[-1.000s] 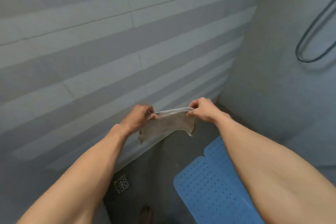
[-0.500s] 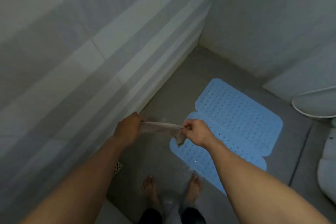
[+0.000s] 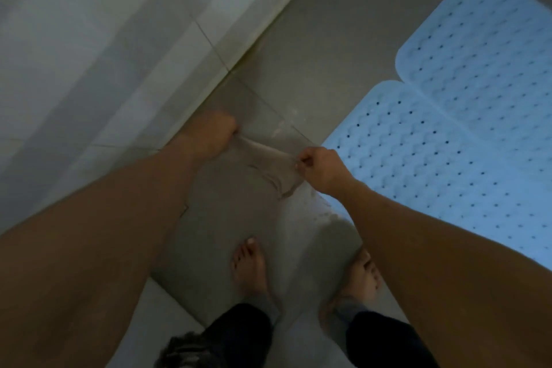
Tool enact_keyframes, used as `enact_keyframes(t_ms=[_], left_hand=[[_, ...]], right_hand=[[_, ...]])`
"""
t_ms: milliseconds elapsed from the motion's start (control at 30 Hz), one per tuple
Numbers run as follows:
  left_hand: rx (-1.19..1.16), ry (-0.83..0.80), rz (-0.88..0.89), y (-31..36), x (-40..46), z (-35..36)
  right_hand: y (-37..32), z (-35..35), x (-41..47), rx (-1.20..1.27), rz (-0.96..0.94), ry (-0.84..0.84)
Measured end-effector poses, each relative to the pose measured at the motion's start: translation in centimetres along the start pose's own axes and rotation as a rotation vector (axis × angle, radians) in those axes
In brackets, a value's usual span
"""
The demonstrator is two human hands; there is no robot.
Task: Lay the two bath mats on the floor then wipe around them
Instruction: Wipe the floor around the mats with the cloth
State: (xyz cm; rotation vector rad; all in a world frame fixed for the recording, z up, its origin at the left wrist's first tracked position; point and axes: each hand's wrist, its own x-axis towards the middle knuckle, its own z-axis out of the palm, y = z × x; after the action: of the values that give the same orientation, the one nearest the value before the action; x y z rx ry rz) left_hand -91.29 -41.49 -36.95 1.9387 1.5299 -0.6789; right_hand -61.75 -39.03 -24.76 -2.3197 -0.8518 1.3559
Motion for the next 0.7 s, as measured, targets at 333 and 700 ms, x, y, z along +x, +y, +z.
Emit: enact_keyframes(t_ms=[333, 700], left_hand=[[0.468, 0.532, 0.668, 21.9, 25.8, -18.3], [0.134, 0.742, 0.862, 14.8, 26.5, -13.2]], right_hand=[[10.0, 3.2, 16.9, -0.463, -0.316, 0.720], [7.7, 10.2, 17.5, -0.315, -0.537, 0.973]])
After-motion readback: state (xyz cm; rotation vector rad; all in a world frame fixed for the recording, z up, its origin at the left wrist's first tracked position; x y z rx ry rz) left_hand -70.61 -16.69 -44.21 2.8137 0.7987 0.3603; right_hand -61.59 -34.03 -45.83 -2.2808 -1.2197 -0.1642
